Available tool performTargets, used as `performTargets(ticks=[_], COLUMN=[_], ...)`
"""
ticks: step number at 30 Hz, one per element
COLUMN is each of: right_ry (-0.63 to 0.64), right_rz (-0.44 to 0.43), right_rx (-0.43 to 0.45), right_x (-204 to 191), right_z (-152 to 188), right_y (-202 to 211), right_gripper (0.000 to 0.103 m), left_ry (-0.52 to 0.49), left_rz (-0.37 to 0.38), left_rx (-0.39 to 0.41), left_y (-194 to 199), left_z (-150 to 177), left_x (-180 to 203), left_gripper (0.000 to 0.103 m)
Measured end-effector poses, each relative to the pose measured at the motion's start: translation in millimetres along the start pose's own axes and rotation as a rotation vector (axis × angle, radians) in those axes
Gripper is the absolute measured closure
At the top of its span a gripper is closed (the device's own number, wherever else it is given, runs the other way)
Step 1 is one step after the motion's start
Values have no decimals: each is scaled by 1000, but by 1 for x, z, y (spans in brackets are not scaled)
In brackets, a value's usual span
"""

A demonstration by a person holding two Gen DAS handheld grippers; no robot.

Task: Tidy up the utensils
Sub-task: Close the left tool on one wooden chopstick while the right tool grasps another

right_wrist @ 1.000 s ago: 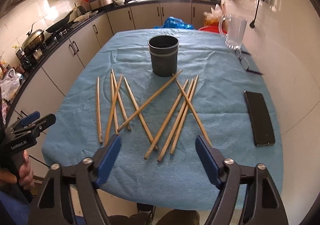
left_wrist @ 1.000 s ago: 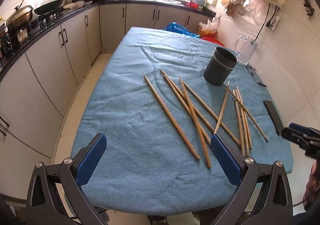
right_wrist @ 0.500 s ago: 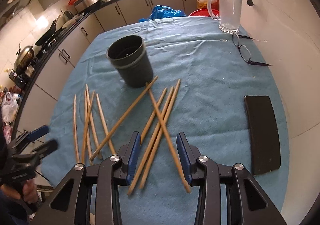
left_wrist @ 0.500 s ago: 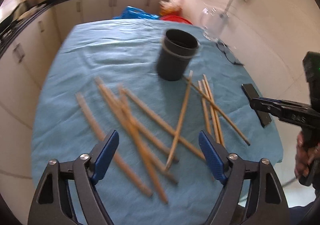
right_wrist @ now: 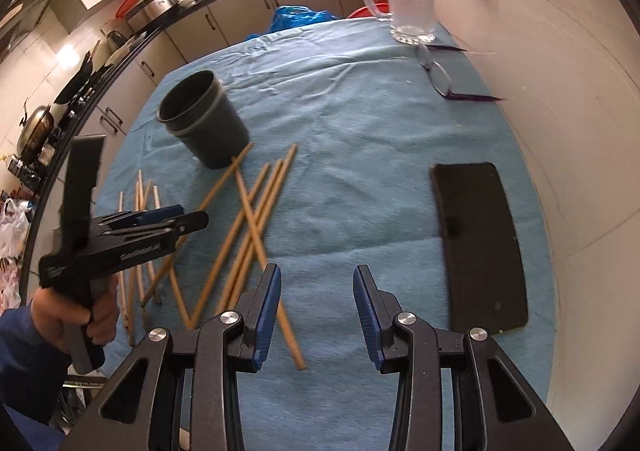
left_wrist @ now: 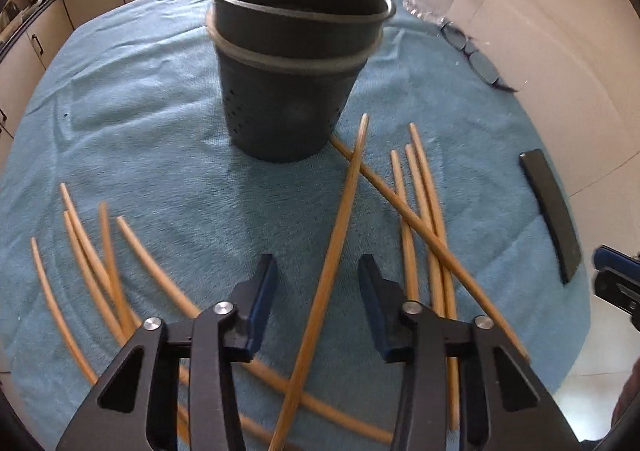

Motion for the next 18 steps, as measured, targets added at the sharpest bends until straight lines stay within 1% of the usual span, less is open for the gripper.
performTargets(ticks=[2, 3, 4, 6, 11, 16, 18], right_ry=[-4, -3, 0, 11, 70, 152, 177], right_rz=[1, 0, -3, -14, -54, -97, -113], right_rx=[-4, -7, -10, -14, -27, -41, -67], right_x=[4, 5, 4, 1, -16, -44, -55], right_z=[2, 2, 2, 0, -14, -33, -39], right_y=[0, -1, -1, -3, -16, -35, -49], right_gripper=[62, 62, 62, 62, 62, 62, 62], left_ry=[0, 6, 22, 48, 94, 188, 217], left_rz=[-20, -31, -27, -17, -29, -27, -16], left_rx=[8, 14, 13, 9, 11, 3, 7], left_y=[-3, -2, -1, 0, 13, 25, 31], left_z=[-3, -3, -1, 4, 27, 44, 49], left_x=[1, 0, -2, -4, -15, -34, -39], left_gripper=[71, 86, 92, 92, 93, 93, 93])
Point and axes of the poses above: each gripper's, at about its wrist camera, not at the fingertips, and y roughly against the way its jaws point, x to its right, z to its underside, the point moved 9 cm from there along -y, roughly the way its jaws point, and after that the axes turned 7 degrees about y, right-handed, at the moved point
